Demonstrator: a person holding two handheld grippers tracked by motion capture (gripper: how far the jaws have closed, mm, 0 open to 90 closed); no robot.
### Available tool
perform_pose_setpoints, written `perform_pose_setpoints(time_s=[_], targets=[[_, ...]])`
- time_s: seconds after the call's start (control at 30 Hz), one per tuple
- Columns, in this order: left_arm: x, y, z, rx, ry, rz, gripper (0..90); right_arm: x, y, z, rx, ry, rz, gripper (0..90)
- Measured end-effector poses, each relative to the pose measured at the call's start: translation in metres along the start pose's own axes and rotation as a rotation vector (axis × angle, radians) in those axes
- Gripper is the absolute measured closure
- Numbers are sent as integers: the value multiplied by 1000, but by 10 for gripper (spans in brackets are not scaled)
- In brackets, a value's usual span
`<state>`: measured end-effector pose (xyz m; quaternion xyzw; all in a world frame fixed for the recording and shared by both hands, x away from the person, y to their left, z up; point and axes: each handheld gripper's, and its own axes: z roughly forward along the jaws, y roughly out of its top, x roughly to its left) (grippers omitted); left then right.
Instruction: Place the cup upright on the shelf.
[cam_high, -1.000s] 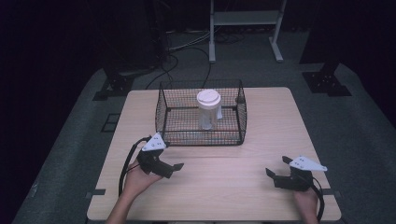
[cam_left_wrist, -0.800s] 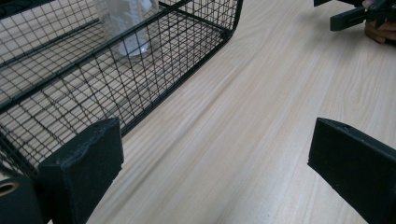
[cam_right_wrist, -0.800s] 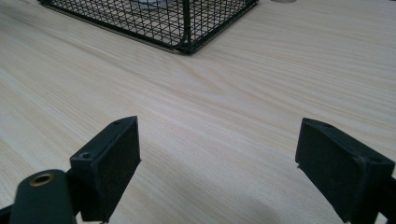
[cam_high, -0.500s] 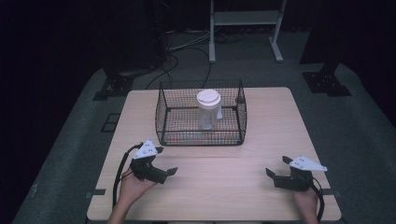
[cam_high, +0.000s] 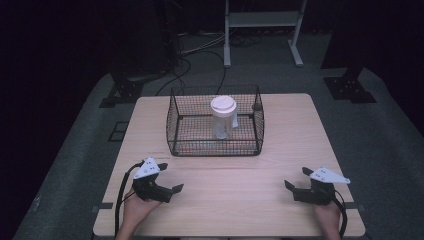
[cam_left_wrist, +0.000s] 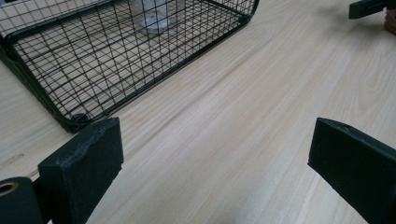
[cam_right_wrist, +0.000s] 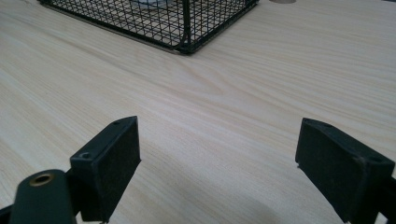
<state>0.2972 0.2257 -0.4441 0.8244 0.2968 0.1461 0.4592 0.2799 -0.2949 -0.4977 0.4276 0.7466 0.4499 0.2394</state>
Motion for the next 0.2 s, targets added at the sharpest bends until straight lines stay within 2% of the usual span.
perform_pose_setpoints(time_s=[0.2], targets=[[-2,-7,-2,-23,25,-5,23,0,0,0,-1,1,-1,129]])
